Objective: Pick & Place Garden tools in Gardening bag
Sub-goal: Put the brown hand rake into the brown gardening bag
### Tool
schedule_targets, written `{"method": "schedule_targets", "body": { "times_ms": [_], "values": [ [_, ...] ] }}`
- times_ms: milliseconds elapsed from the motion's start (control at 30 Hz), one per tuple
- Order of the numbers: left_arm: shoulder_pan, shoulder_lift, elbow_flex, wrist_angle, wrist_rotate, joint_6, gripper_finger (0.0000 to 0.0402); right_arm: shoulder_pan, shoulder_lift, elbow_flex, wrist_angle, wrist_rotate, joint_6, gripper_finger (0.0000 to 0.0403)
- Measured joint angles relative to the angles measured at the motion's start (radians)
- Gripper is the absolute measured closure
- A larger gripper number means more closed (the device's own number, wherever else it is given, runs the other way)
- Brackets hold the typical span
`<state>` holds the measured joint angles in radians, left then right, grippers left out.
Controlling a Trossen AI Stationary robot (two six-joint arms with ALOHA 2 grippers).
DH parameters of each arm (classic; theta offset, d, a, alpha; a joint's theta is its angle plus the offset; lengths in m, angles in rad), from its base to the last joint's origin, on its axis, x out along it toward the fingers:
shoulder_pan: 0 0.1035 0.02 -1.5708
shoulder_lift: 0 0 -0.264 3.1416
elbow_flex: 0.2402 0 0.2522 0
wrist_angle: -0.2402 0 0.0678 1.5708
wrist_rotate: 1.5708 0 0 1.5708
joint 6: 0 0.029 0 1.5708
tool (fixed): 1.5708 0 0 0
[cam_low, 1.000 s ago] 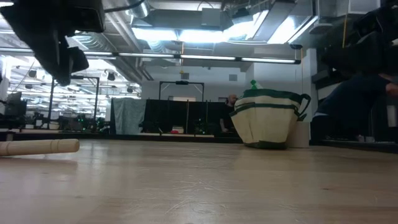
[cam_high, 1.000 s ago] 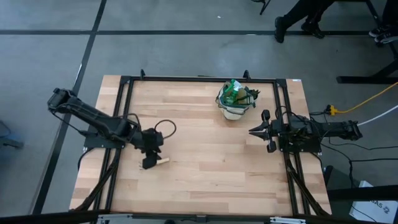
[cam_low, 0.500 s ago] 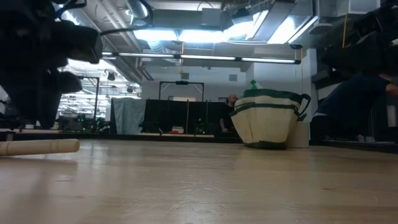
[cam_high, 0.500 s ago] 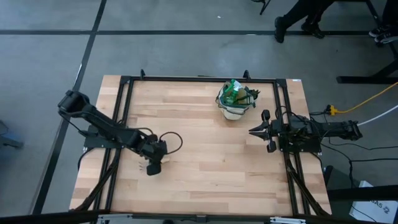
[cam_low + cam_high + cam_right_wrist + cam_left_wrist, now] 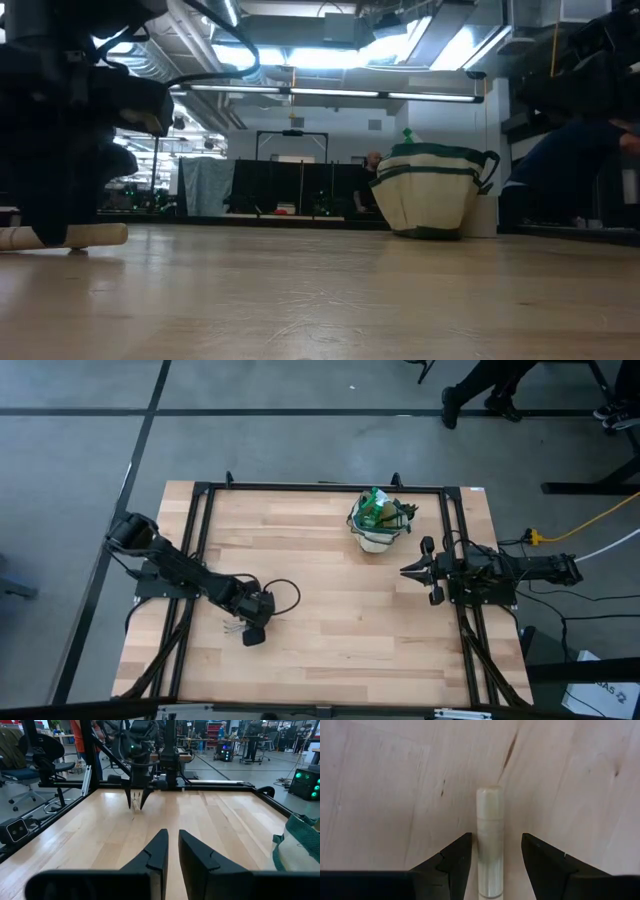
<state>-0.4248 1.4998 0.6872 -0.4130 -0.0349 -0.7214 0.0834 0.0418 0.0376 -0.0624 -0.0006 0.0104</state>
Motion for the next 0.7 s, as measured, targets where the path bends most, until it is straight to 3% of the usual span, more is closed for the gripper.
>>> {"method": "schedule_targets", "body": {
  "times_ms": [200,533,700],
  "values": [
    [0.000,0.011,0.001,-0.001,0.004,0.002,0.0243,0.000,0.000,0.000,0.000,0.000,0.000,0.0355],
    [0.001,0.012,0.000,-0.004,-0.001,-0.001,0.0329,0.000,0.000,0.000,0.000,0.000,0.000,0.0355],
    [0.001,0.012,0.000,-0.001,0.000,-0.001,0.0339,0.000,0.000,0.000,0.000,-0.001,0.000,0.0355]
  ]
}}
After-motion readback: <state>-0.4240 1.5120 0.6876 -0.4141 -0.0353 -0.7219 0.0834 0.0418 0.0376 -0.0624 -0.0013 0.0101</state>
